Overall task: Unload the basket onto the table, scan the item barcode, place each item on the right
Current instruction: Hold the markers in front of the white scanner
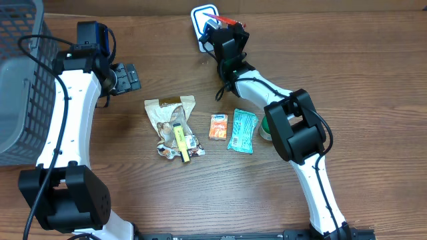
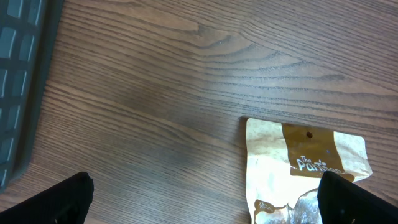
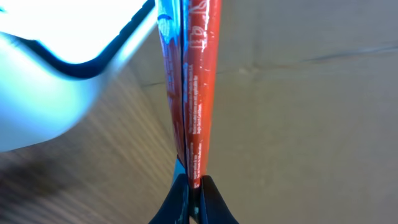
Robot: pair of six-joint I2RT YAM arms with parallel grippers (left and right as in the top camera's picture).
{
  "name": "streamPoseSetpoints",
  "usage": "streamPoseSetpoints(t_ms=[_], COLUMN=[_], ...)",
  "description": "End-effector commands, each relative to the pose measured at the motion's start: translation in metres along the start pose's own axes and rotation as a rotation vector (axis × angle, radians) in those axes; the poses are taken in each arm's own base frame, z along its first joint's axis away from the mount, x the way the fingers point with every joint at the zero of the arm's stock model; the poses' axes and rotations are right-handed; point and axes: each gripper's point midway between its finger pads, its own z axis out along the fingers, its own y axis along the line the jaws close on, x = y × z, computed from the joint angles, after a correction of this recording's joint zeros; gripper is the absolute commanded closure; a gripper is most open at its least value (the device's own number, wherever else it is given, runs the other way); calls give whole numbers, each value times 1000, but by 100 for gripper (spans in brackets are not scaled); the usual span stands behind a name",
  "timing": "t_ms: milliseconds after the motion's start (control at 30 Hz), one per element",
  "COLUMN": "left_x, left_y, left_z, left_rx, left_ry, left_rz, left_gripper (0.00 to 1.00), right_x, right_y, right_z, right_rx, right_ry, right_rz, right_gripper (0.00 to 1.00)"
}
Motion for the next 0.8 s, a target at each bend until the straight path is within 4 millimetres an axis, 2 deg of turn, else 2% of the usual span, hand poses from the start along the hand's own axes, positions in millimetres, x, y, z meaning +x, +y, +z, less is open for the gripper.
streamPoseSetpoints(t_ms=[0, 400, 633, 767], left_x=[-6, -6, -6, -6], left_y=[-3, -3, -3, -3], left_z=[-10, -10, -10, -10], left_rx=[6, 6, 6, 6], left_ry=[-31, -31, -31, -31], left_rz=[26, 26, 26, 26], left_gripper=[0, 0, 0, 0], right_x=[1, 15, 4, -6], right_y=[9, 29, 20, 3], right_z=[4, 4, 0, -4], right_rx=[4, -63, -19, 28], right_ry=[12, 61, 41, 18], right_rz=[-30, -149, -112, -56], right_gripper=[97, 97, 97, 97])
